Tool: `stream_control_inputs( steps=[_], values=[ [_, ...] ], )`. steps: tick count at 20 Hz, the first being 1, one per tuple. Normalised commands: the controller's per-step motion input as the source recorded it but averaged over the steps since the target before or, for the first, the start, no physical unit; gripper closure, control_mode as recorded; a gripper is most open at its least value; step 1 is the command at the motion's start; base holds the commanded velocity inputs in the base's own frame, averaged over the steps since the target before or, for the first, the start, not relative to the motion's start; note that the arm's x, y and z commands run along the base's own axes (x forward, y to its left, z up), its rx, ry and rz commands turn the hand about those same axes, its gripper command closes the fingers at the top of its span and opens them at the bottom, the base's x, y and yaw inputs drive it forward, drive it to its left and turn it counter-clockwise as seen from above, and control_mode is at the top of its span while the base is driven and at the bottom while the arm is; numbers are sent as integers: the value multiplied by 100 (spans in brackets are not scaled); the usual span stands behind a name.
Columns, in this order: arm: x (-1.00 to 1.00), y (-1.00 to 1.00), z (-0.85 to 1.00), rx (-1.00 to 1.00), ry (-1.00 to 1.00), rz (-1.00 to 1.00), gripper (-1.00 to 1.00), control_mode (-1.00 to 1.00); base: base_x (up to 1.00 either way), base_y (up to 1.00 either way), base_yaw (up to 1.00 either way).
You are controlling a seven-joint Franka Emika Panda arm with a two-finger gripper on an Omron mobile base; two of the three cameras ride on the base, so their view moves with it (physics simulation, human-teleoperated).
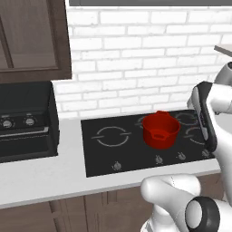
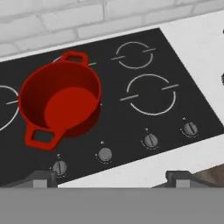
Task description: Pick the kettle from the counter and place it on a stove burner. Then turn the burner on.
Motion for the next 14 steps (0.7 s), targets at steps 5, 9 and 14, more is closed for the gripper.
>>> stream_control_inputs(
  steps=[5,9,14],
  values=[
    [-13,-100,0,0,-10,-15,-100,-100,0,0,0],
    [-3,-100,0,0,-10,-6,-100,-100,0,0,0],
    [0,-100,0,0,-6,-1,-100,-100,0,0,0]
  ],
)
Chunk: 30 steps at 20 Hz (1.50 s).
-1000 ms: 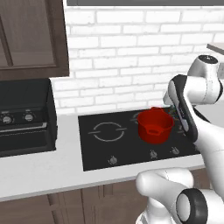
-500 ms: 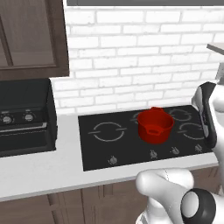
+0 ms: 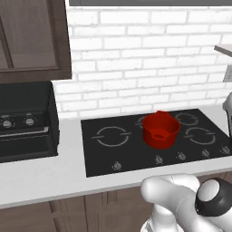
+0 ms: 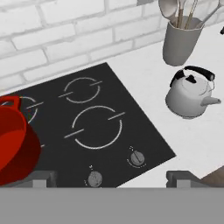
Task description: Pick the kettle from the counter and place it on a stove burner. Then turn the burner on.
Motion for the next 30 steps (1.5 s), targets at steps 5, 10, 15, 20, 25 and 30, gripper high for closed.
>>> stream_control_inputs(
  steps=[5,10,15,20,25,30],
  values=[
    [0,-100,0,-1,0,0,-100,-100,0,0,0],
    [0,-100,-8,3,2,8,-100,-100,0,0,0],
    [0,-100,-11,0,0,7,-100,-100,0,0,0],
    [1,-75,-28,-1,8,4,-100,-100,0,0,0],
    [9,-6,-29,-2,25,0,-100,-100,0,0,0],
    [30,0,-46,0,19,-3,-100,-100,0,0,0]
  ],
)
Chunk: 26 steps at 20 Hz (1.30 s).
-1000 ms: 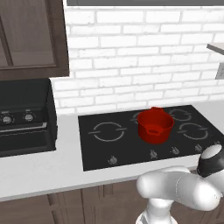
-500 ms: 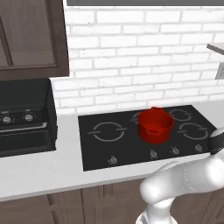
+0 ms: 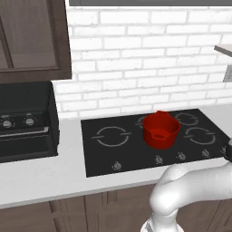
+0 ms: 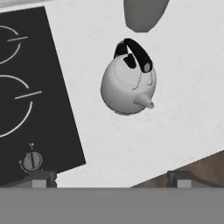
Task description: Pick the kettle from the counter and place it on a stove burner. Then turn the burner on.
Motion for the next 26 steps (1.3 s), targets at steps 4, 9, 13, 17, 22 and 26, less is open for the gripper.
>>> stream_control_inputs(
  steps=[4,9,13,17,22,26],
  values=[
    [40,0,-40,0,13,-6,-100,-100,0,0,0],
    [10,-25,-10,0,0,-2,-100,-100,0,0,0],
    [6,-40,-25,0,1,0,-100,-100,0,0,0],
    [21,-18,-18,0,0,0,-100,-100,0,0,0],
    [26,-14,-16,0,0,0,-100,-100,0,0,0],
    [22,-22,-29,0,0,0,-100,-100,0,0,0]
  ],
)
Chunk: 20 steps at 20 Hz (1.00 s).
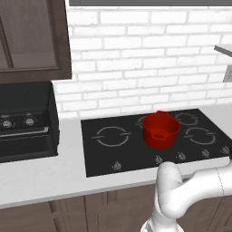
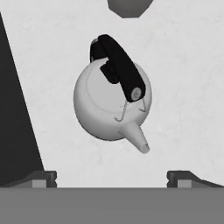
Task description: Pick the kettle from the counter and place it on a stove burner. Then turn the burner on.
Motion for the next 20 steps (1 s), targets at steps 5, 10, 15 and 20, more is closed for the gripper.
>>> stream_control_inputs(
  steps=[5,10,15,20],
  values=[
    [34,-22,-25,0,-5,0,-100,-100,0,0,0],
    [39,-38,-22,0,-13,0,-100,-100,0,0,0],
    [20,-34,-26,1,-16,0,100,-100,0,0,0],
    [2,0,-3,0,-4,0,100,-100,0,0,0]
  ],
)
